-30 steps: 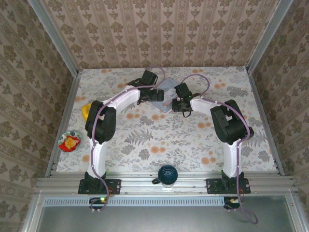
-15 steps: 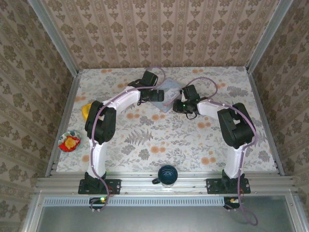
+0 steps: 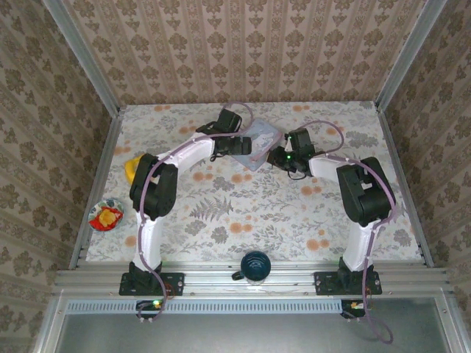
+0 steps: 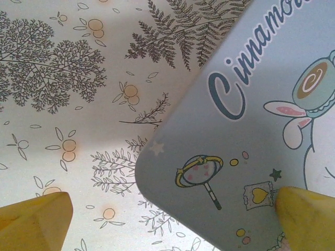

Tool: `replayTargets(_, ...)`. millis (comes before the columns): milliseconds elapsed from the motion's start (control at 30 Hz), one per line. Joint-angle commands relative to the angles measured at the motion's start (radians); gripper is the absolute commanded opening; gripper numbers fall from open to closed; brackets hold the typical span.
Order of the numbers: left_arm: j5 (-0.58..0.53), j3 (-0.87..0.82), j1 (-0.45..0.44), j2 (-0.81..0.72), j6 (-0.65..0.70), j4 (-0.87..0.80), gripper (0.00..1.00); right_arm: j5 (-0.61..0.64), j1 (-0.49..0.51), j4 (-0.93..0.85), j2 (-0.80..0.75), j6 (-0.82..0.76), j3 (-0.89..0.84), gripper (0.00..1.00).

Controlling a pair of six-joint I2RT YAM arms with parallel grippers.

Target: Unlock the padlock with the key

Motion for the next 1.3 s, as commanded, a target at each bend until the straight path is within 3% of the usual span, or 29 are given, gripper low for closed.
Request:
replayTargets(0, -0.024, -0.052, -0.005, 0.012, 0.009, -0.131, 1.00, 0.018, -0.020, 0.174, 0.038, 0.141, -0.028, 0.14)
replayTargets(200, -0.024, -0.056, -0.006, 0.021, 0.013, -0.137, 1.00, 0.032, -0.032, 0.360, 0.066, 0.271, -0.066, 0.14)
replayTargets(800, -0.033, -0.087, 0.017, 0.017, 0.004, -0.135, 1.00, -0.017, -0.109, 0.612, 0.069, 0.431, -0.156, 0.15)
replayTargets(1000, -0.024, -0.090, 0.033, 0.013, 0.009, -0.120, 0.95, -0.030, -0.074, 0.346, 0.005, 0.296, -0.144, 0.15)
replayTargets(1100, -0.018, -0.087, 0.041, 0.012, 0.010, -0.110, 0.90, 0.022, -0.032, 0.137, -0.033, 0.184, -0.115, 0.14)
replayTargets(1267, -0.011, -0.066, 0.049, 0.008, 0.005, -0.102, 0.90, 0.083, 0.009, -0.042, -0.039, 0.113, -0.080, 0.15)
